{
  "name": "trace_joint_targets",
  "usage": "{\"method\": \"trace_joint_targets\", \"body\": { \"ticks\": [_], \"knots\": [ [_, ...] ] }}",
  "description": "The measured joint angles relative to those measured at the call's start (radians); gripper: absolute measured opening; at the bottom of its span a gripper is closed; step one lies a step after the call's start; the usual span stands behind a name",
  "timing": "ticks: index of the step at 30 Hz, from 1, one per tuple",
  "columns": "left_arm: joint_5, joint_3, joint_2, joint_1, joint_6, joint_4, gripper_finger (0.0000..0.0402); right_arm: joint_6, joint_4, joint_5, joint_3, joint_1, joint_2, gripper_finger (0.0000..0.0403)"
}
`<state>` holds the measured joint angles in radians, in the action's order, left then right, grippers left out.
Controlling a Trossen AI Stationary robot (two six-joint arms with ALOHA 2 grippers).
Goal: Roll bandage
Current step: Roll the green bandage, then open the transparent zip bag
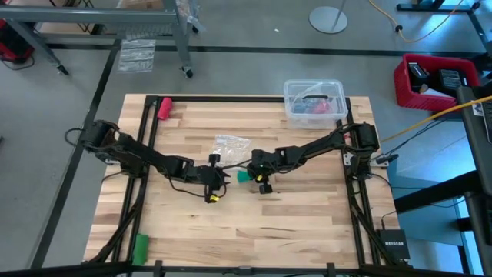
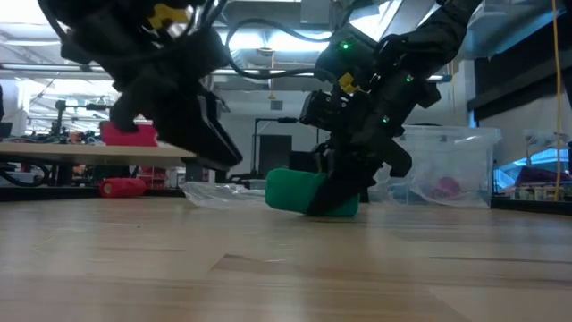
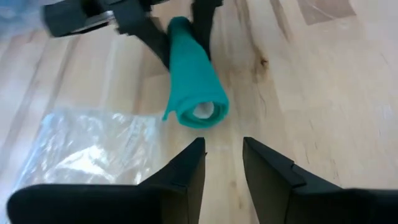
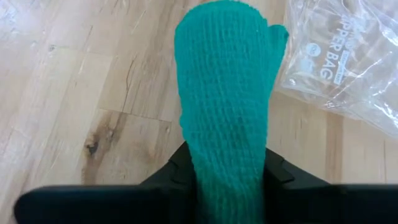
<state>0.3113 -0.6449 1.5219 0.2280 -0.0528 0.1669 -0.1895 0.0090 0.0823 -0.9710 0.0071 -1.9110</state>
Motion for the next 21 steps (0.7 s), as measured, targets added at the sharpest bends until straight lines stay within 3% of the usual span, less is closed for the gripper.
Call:
{"method": "trace_joint_targets", "body": {
  "ticks": [4,8,15,21],
  "knots": [
    [0.018,0.0,-0.039,0.002,0.05,-0.004,0.0093,0.028,0.006,0.011,0.001,-0.001,0.0,0.011],
    [0.017,0.0,-0.038,0.002,0.078,0.034,0.009,0.08,0.005,0.015,0.003,-0.001,0.009,0.0164],
    [0.018,0.0,0.047,-0.001,0.106,0.277,0.0088,0.088,0.003,0.015,0.003,0.0,0.014,0.0256],
    [0.087,0.0,0.099,-0.002,0.122,0.32,0.0088,0.089,-0.152,0.013,-0.034,-0.001,0.092,0.0277]
  ]
}}
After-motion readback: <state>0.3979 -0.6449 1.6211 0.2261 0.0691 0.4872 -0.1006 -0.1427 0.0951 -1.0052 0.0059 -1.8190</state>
